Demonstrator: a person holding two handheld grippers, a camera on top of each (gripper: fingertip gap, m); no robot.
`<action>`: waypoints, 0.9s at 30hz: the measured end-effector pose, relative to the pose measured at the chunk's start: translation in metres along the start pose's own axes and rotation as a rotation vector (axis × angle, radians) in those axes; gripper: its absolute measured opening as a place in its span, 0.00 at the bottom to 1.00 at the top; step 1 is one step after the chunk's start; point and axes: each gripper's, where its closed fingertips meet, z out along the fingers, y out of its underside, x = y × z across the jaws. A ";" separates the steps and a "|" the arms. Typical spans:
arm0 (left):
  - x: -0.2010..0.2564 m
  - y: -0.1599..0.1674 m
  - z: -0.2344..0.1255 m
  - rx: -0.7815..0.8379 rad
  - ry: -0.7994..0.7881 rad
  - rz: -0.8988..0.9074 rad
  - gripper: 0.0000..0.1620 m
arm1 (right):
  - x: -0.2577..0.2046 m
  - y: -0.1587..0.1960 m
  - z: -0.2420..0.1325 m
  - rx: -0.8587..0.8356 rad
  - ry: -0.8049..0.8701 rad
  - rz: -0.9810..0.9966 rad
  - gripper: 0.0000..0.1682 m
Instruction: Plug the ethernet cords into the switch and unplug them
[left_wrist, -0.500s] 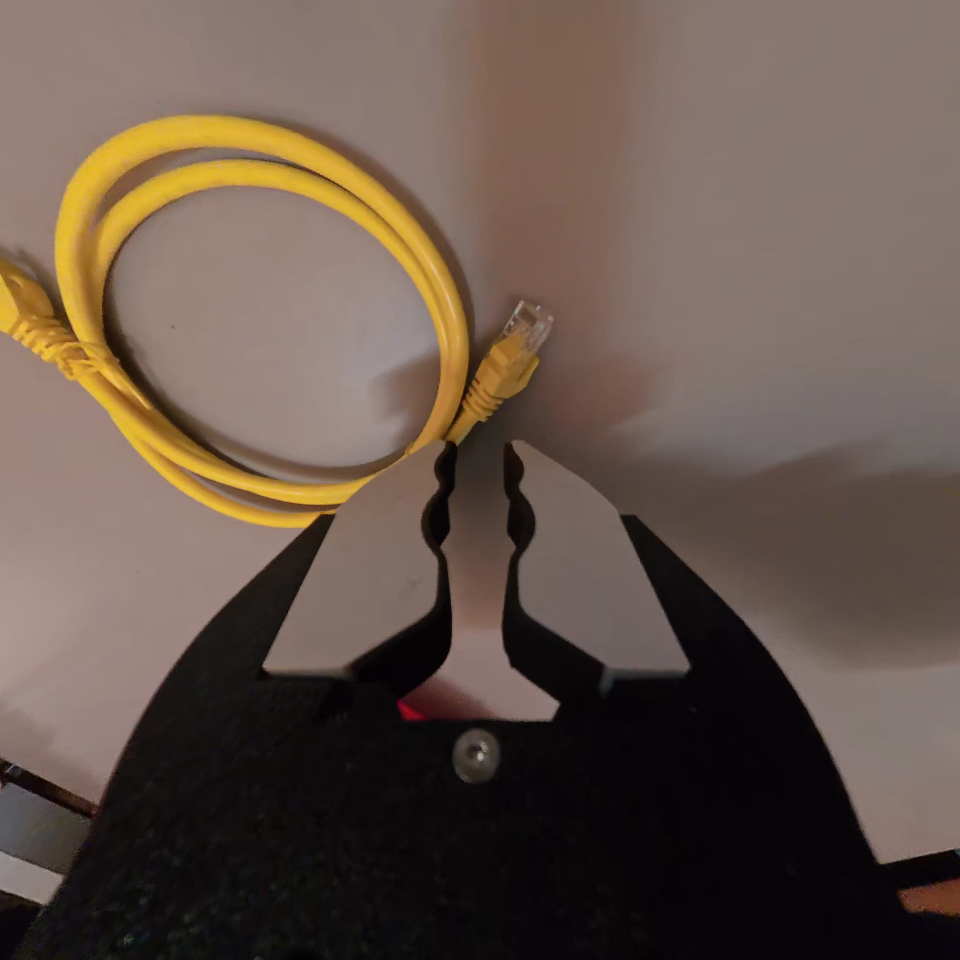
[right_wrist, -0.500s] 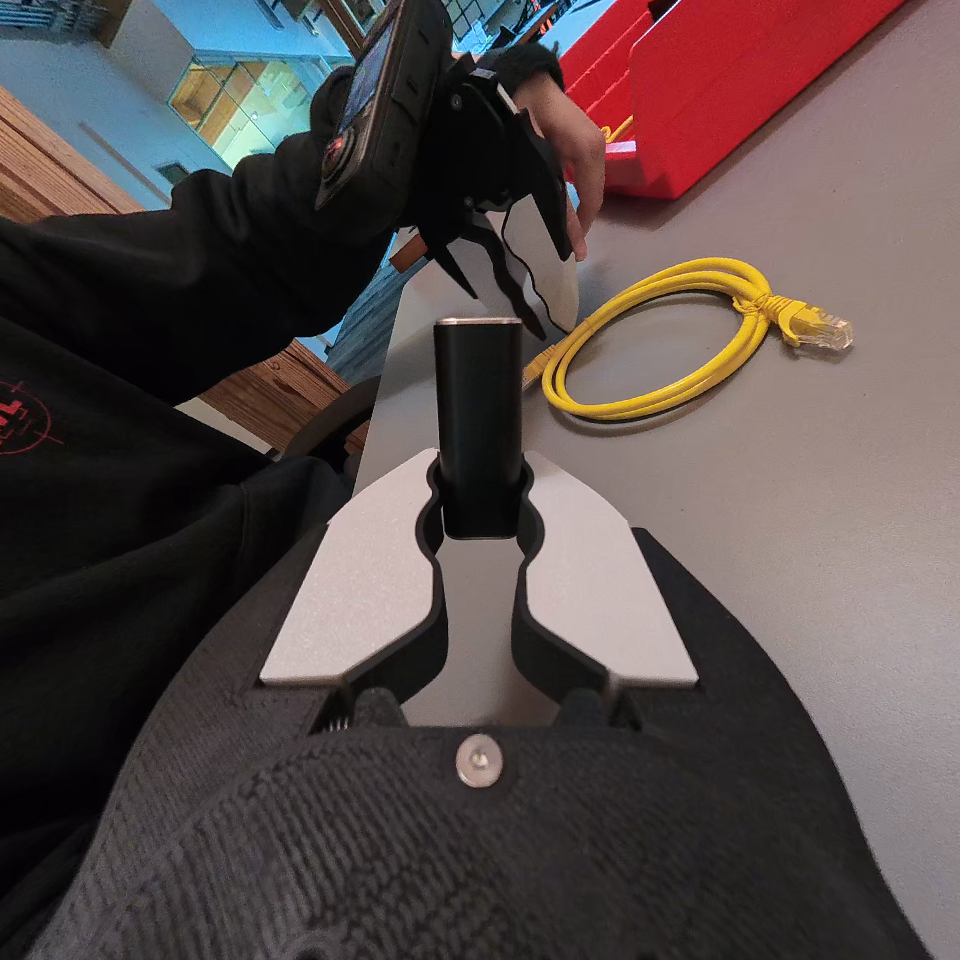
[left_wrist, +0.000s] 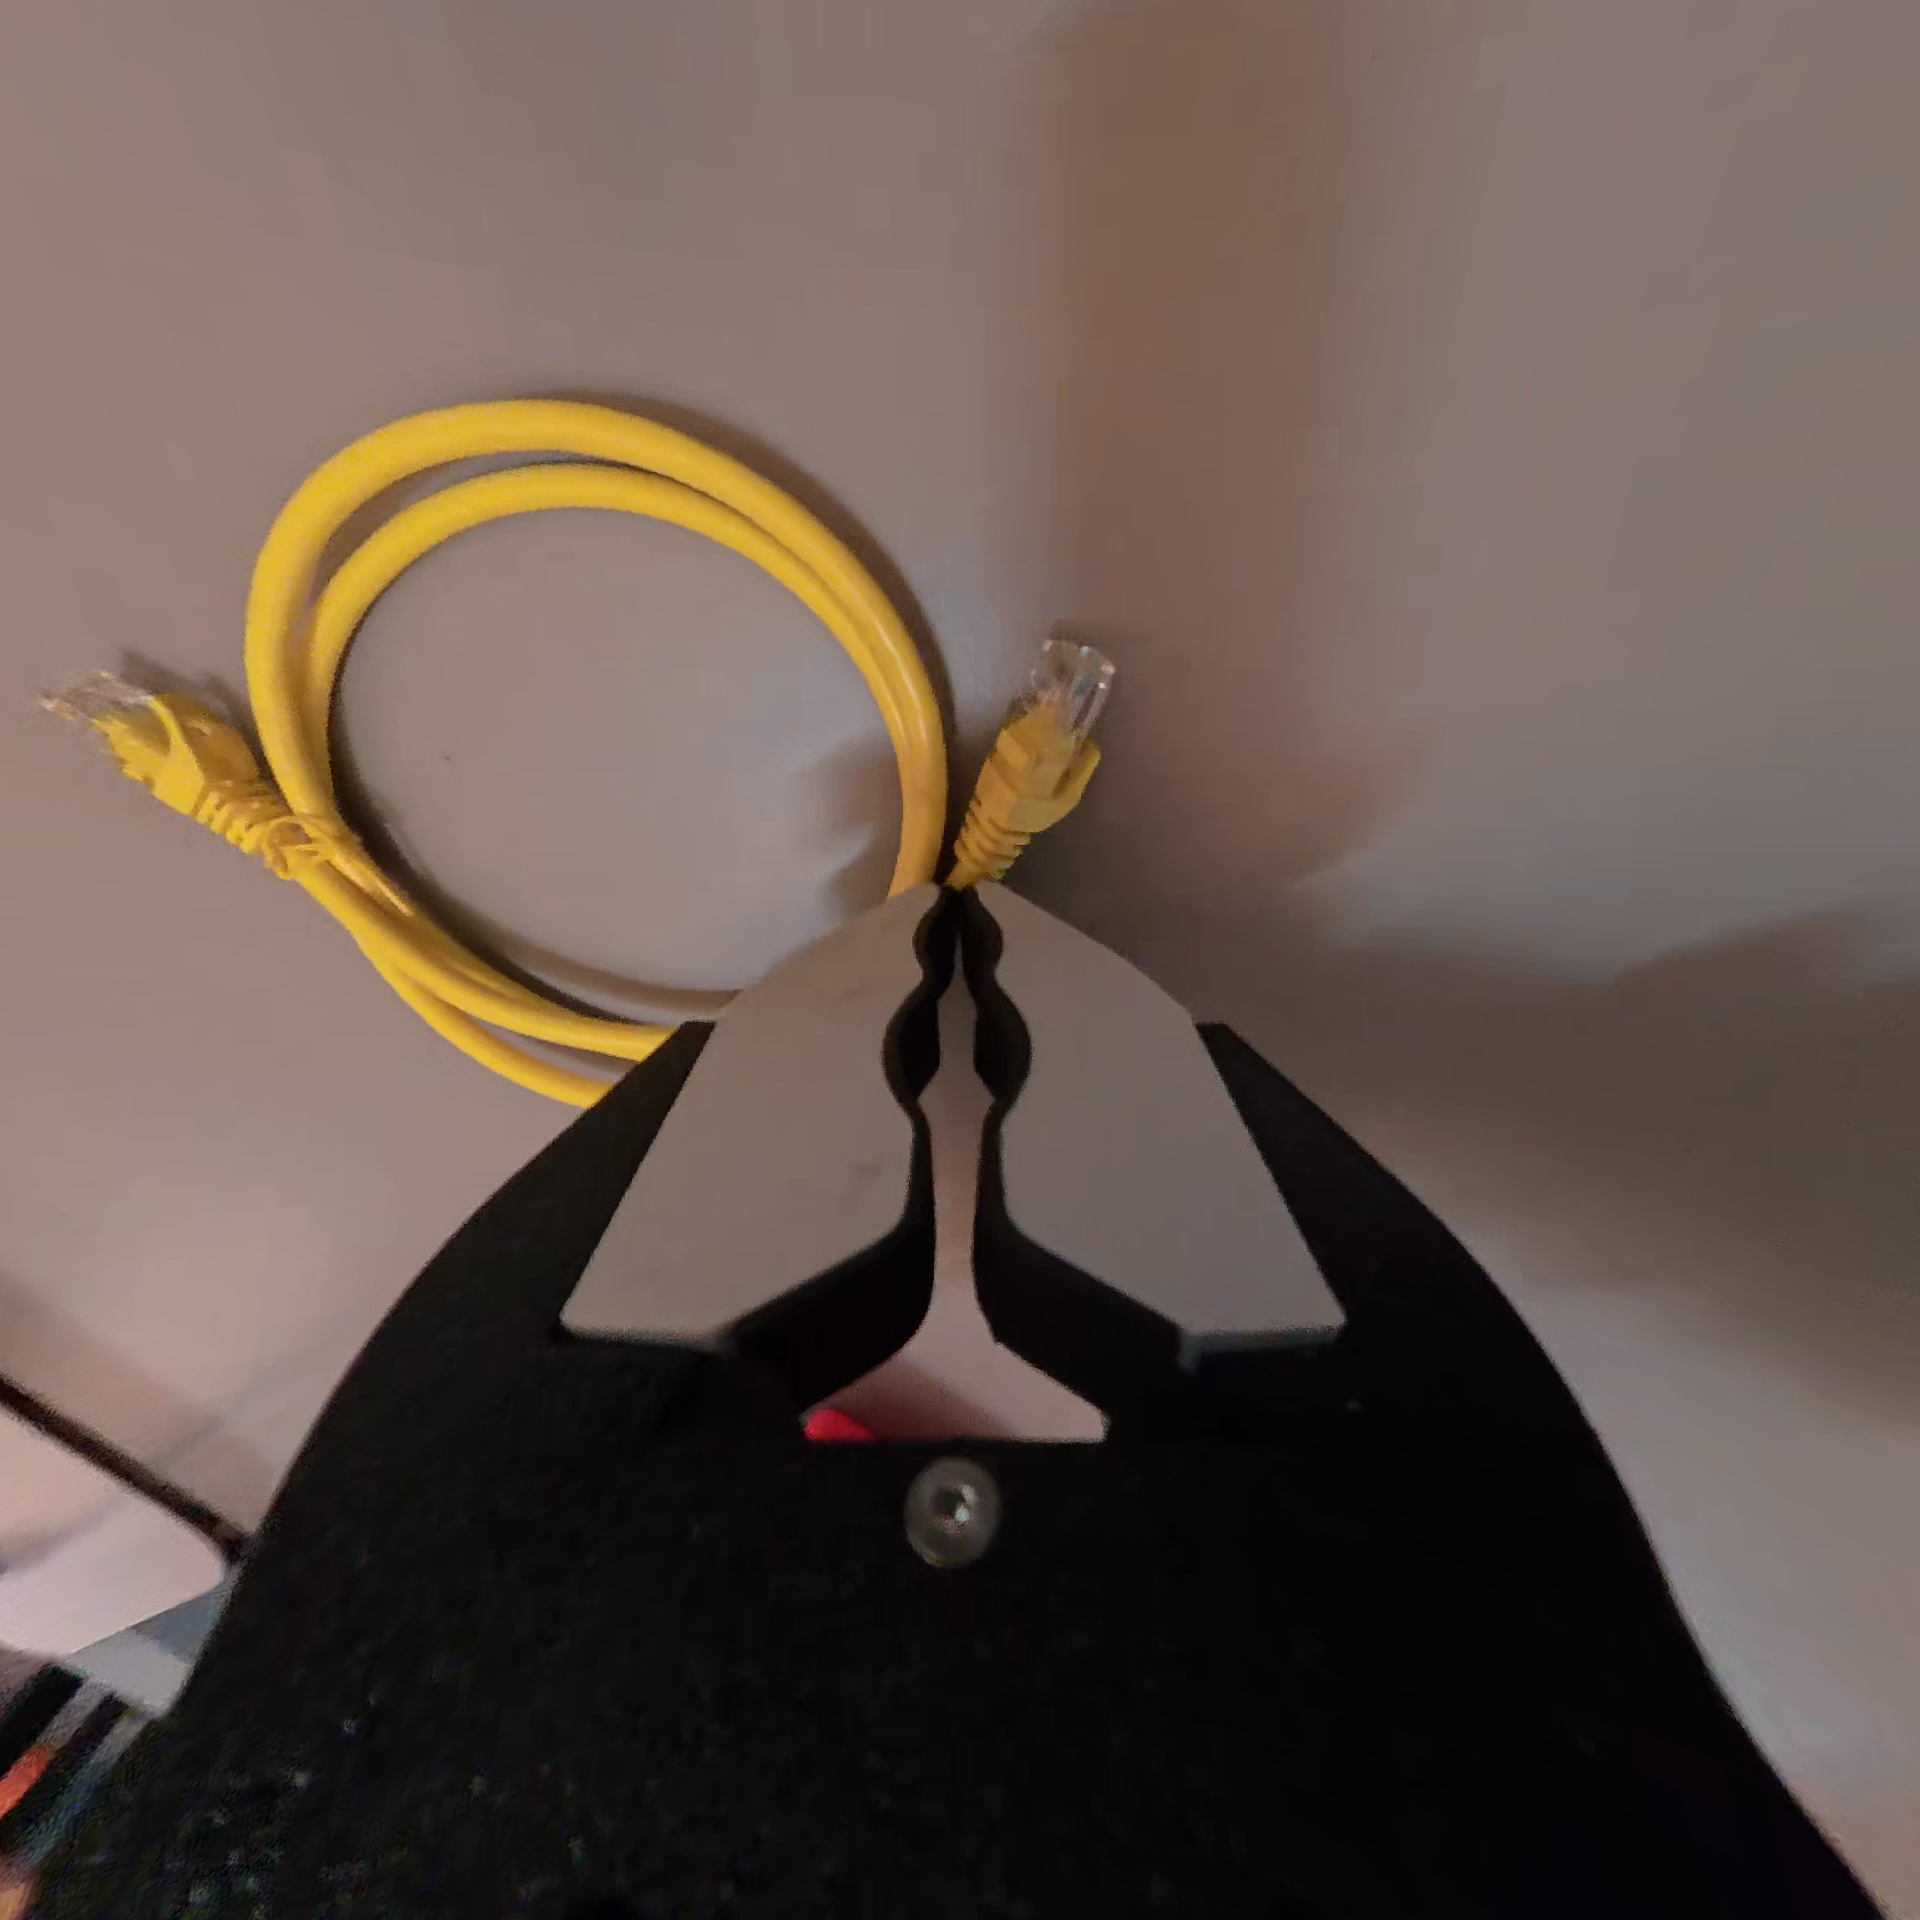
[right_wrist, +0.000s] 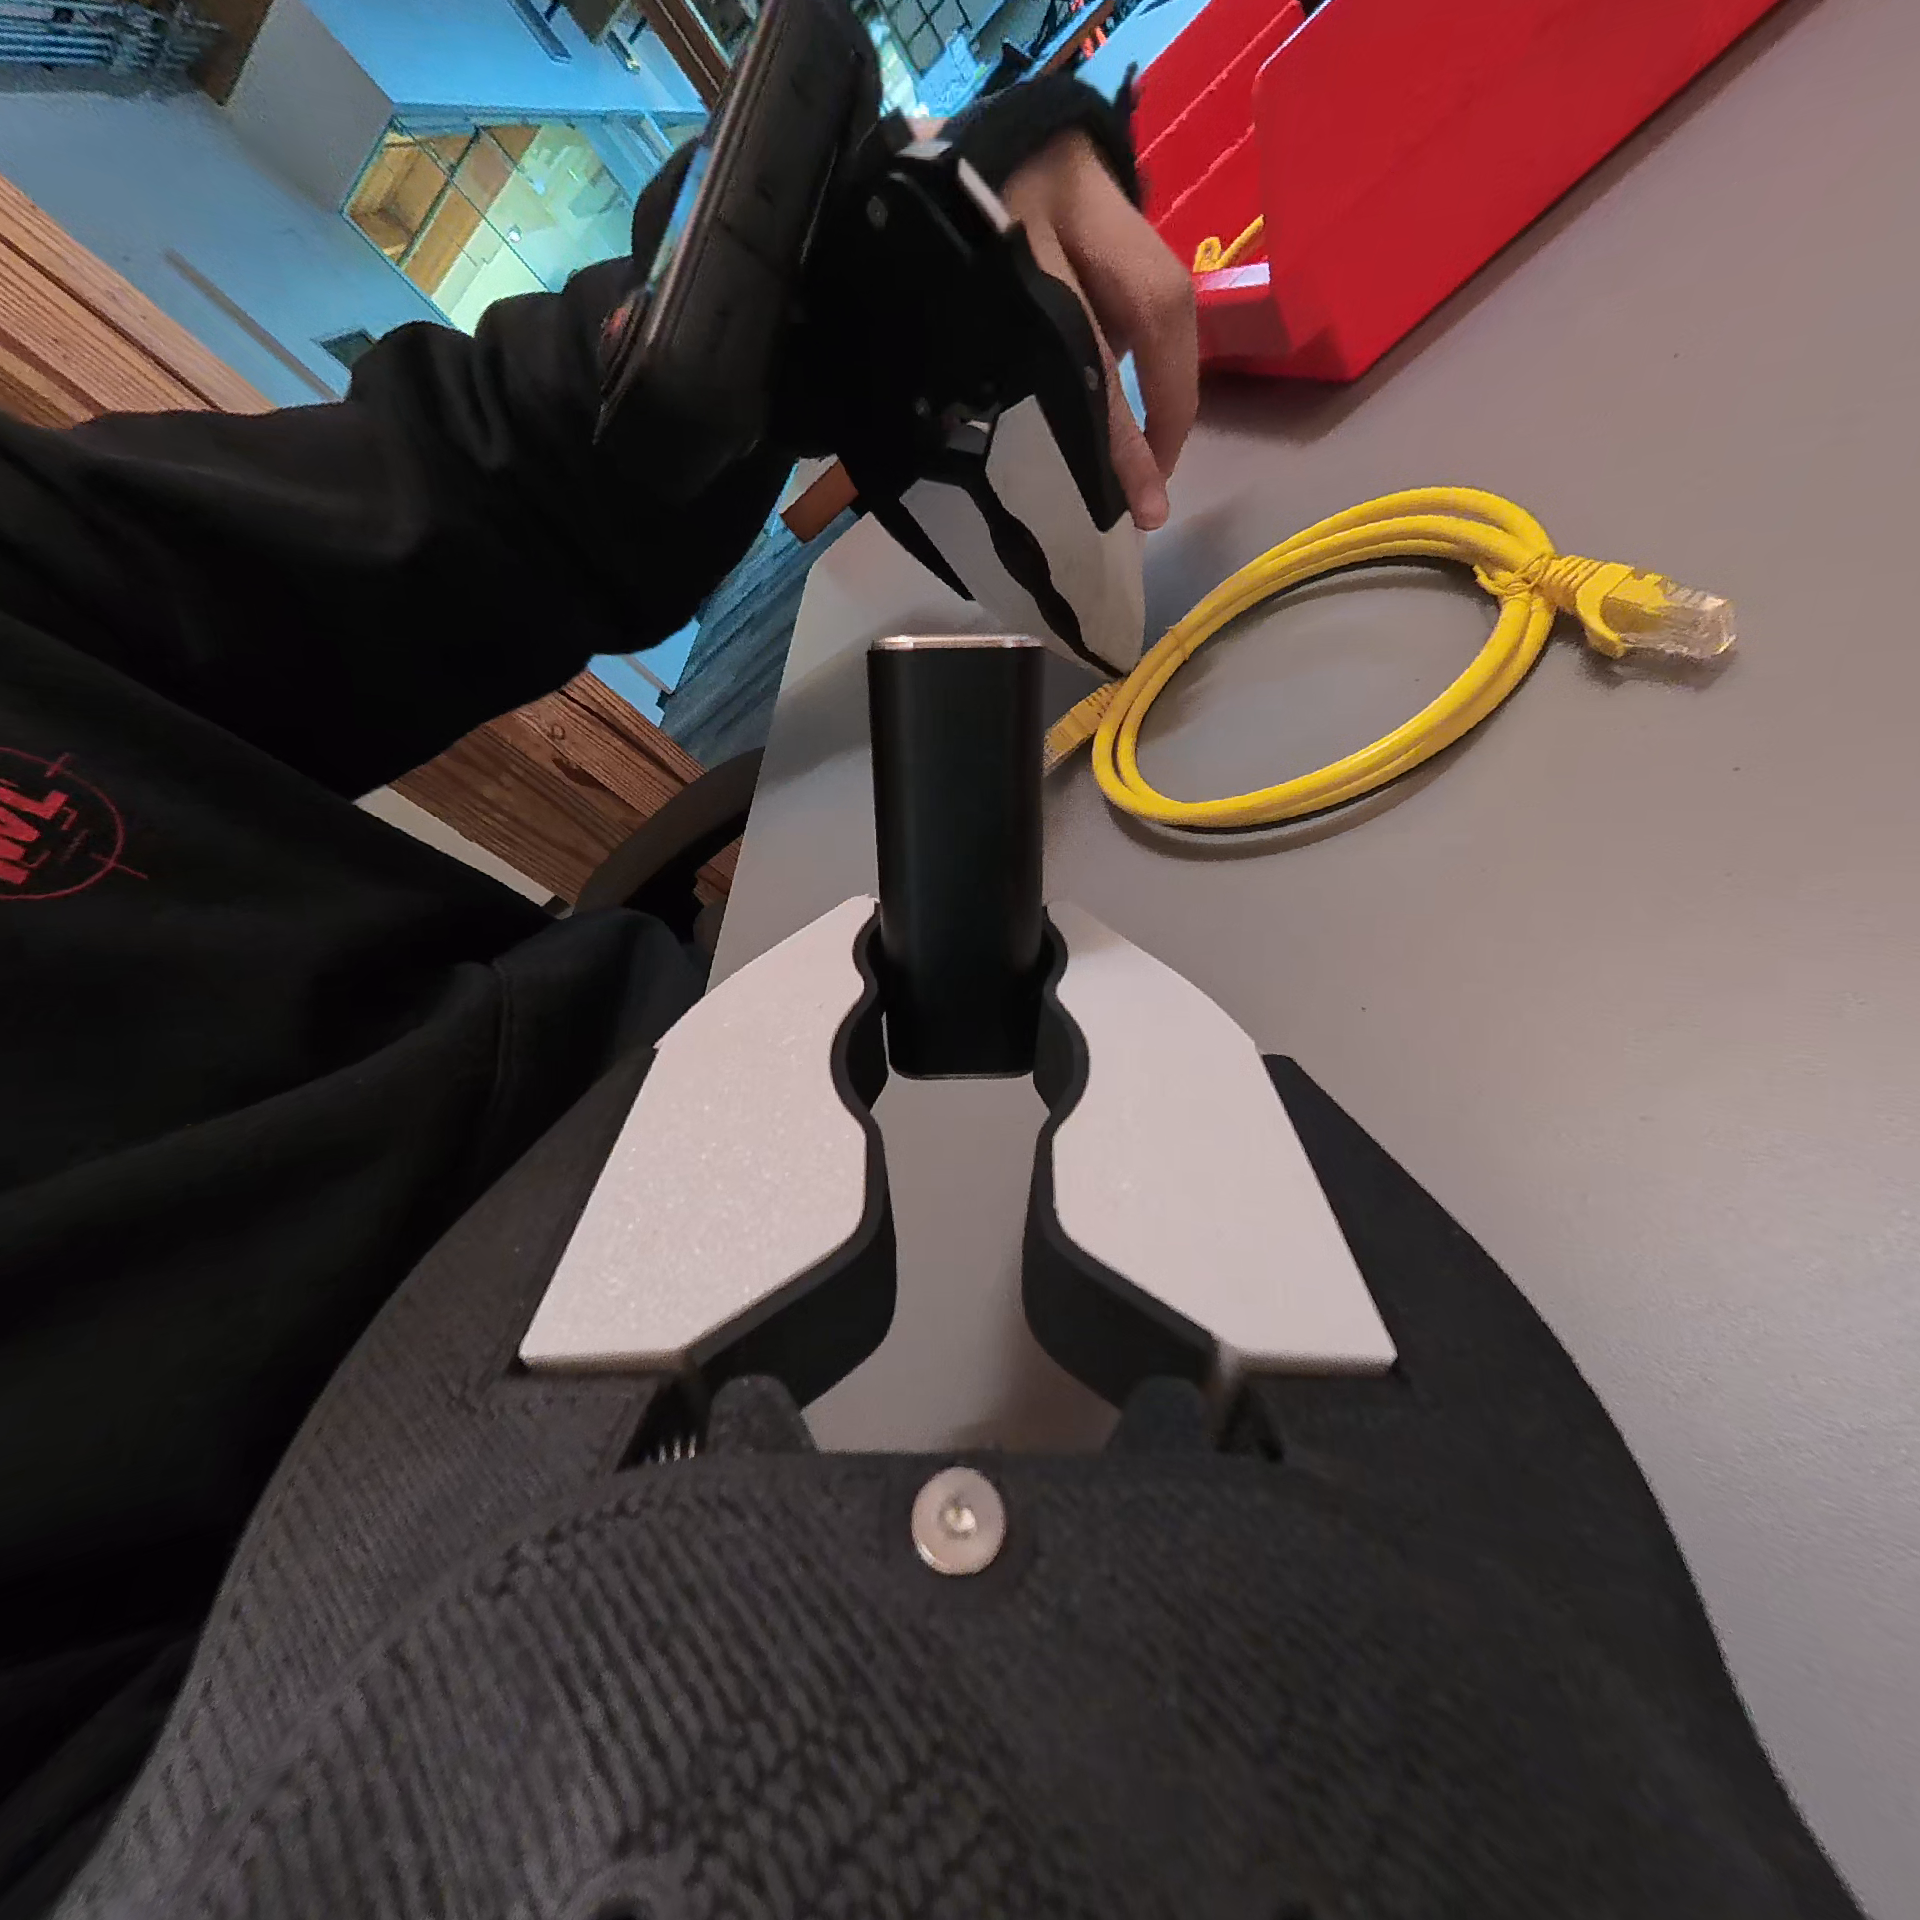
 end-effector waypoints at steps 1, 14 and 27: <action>0.000 0.000 0.000 -0.005 -0.032 0.015 0.01 | 0.000 0.000 0.000 -0.001 0.001 0.000 0.15; -0.001 0.002 -0.010 0.085 -0.027 -0.136 0.17 | -0.002 -0.001 0.000 -0.003 0.000 -0.007 0.15; -0.009 0.005 0.009 -0.013 0.123 -0.044 0.09 | -0.002 -0.002 -0.003 0.009 -0.001 -0.007 0.15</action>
